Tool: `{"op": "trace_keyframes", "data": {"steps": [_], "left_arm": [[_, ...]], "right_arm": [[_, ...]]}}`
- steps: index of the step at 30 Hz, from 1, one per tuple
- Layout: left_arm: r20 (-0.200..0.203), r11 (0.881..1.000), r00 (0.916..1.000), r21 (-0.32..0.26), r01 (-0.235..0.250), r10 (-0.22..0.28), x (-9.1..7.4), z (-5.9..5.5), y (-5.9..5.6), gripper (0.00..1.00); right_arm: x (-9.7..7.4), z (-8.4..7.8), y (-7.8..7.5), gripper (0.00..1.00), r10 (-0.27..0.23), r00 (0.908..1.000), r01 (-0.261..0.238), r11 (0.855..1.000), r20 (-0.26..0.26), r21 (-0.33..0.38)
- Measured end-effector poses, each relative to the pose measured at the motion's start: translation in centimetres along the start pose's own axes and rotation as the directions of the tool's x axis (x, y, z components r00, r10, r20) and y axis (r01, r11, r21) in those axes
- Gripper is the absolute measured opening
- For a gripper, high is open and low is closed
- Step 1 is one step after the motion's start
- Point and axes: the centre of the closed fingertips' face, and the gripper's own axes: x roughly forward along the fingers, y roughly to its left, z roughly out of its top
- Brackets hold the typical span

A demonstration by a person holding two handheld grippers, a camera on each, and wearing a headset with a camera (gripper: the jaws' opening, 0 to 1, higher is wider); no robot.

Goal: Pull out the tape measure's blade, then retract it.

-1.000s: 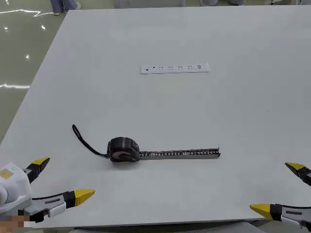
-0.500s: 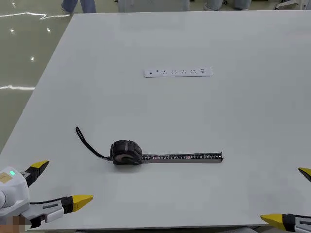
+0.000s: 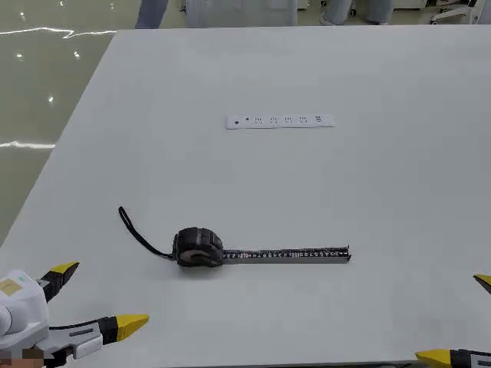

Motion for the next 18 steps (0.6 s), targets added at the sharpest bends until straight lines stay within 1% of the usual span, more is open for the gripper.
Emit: {"op": "trace_keyframes", "data": {"steps": [5,7,8,9,11,13,14,18], "left_arm": [[-0.007,1.000,1.0000,-0.001,-0.003,0.003,0.1,-0.1,-0.1,1.00],[-0.020,1.000,0.9997,-0.022,-0.012,0.012,0.3,-0.1,-0.2,1.00],[-0.021,0.999,0.9997,-0.028,-0.015,0.014,0.4,0.0,-0.4,1.00],[-0.012,0.999,0.9998,-0.032,-0.019,0.018,0.5,0.4,-0.5,1.00],[-0.007,0.999,0.9998,-0.040,-0.020,0.020,0.7,0.9,-0.9,1.00],[0.000,0.999,0.9999,-0.042,-0.015,0.015,1.1,1.6,-1.5,1.00],[0.000,0.999,0.9999,-0.040,-0.014,0.014,1.4,1.9,-1.8,1.00],[0.001,0.999,0.9999,-0.045,-0.016,0.016,2.2,3.0,-2.5,1.00]], "right_arm": [[0.0,0.0,0.2,1.00,0.001,1.0000,-0.001,1.000,-0.005,-0.008],[0.0,0.1,0.3,1.00,-0.002,1.0000,0.002,1.000,-0.005,-0.003],[-0.1,0.1,0.3,1.00,-0.003,1.0000,0.003,1.000,-0.003,-0.003],[-0.2,0.3,0.2,1.00,-0.007,1.0000,0.007,1.000,0.000,-0.004],[-0.2,0.4,0.0,1.00,-0.008,1.0000,0.008,1.000,0.000,-0.008],[-0.1,0.7,-0.2,1.00,-0.009,1.0000,0.009,1.000,0.001,-0.011],[-0.1,0.8,-0.4,1.00,-0.010,0.9999,0.010,1.000,0.002,-0.015],[0.0,1.5,-0.8,1.00,-0.012,0.9999,0.012,1.000,0.007,-0.023]]}}
